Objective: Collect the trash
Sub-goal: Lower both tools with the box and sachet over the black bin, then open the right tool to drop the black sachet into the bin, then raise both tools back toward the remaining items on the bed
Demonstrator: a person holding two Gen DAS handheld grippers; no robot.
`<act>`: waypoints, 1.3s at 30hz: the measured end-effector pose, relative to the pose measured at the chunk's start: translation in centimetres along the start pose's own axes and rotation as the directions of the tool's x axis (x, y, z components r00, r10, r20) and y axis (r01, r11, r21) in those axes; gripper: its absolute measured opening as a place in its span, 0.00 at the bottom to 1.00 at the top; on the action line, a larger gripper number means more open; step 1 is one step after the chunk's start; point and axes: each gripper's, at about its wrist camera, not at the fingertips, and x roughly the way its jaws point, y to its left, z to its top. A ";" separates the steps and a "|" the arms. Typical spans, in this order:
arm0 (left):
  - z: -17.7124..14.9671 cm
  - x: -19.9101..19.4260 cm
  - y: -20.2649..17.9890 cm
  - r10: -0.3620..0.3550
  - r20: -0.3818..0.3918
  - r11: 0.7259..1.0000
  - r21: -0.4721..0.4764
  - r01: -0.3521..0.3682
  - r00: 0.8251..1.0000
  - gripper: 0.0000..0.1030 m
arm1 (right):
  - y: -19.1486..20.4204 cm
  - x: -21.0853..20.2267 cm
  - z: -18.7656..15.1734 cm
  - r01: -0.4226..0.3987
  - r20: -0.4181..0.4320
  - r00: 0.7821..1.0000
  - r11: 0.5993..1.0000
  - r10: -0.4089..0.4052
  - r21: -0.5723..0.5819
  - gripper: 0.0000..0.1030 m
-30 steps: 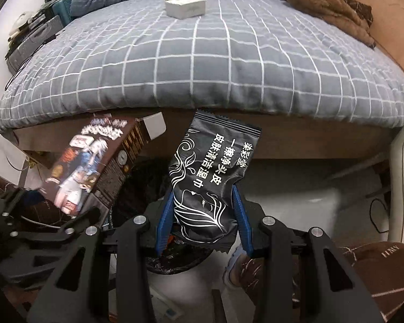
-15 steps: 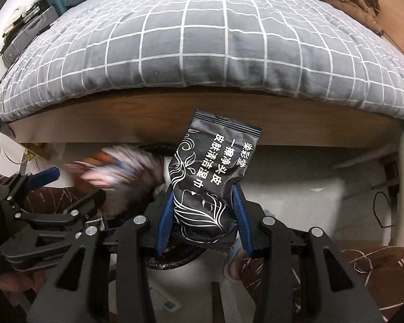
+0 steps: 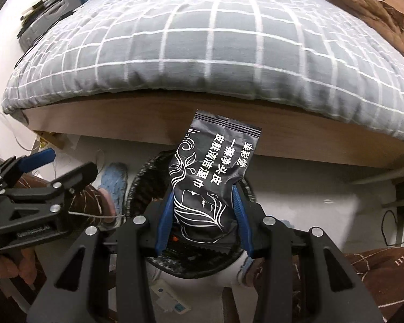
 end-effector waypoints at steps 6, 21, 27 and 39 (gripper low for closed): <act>0.0 0.3 2.2 0.014 0.001 1.000 -0.028 -0.014 1.000 0.94 | 1.8 2.7 0.1 -0.003 -0.055 0.998 1.000 0.001 -0.031 0.39; -0.8 1.6 4.3 0.016 -0.035 0.998 -0.068 -0.018 0.999 0.94 | 3.1 5.8 -0.2 0.006 -0.105 0.994 0.997 -0.014 -0.075 0.51; -0.6 1.2 3.9 0.020 -0.026 0.998 -0.060 -0.021 0.999 0.94 | 3.2 5.1 0.0 0.021 -0.069 0.997 0.997 -0.026 -0.075 0.67; -0.1 -2.8 2.4 0.007 0.072 1.000 -0.030 -0.005 0.997 0.94 | 1.5 -0.7 0.6 0.103 0.097 0.990 0.994 -0.100 -0.027 0.91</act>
